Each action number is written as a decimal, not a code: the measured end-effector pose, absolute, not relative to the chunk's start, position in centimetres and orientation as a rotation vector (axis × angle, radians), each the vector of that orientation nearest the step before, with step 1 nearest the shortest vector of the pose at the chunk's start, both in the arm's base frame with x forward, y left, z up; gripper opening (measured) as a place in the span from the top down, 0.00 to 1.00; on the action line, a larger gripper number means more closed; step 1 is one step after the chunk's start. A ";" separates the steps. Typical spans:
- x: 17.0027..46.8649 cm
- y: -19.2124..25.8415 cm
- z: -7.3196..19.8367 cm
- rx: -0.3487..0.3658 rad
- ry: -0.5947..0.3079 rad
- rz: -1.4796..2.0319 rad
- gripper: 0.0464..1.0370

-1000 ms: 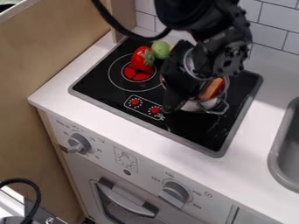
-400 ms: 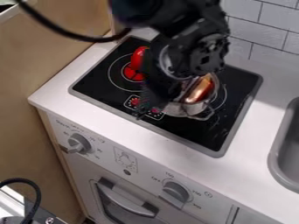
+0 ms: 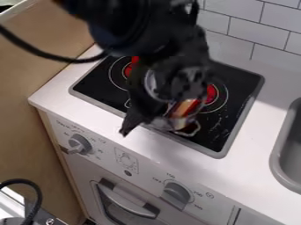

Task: Move the tin into the bottom side of the burner

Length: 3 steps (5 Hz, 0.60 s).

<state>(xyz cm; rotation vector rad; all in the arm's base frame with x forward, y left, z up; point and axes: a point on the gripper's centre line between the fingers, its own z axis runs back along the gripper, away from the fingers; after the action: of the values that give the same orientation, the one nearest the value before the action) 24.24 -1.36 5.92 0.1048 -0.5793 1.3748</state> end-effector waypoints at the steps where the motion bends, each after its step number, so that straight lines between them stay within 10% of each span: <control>1: 23.9 -1.0 5.3 0.097 -0.603 1.368 0.99; 3: 23.2 -0.5 3.9 0.077 -0.636 1.368 0.99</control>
<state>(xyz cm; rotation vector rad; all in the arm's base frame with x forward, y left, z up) 23.20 -0.53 3.90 0.0767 -0.6358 1.3679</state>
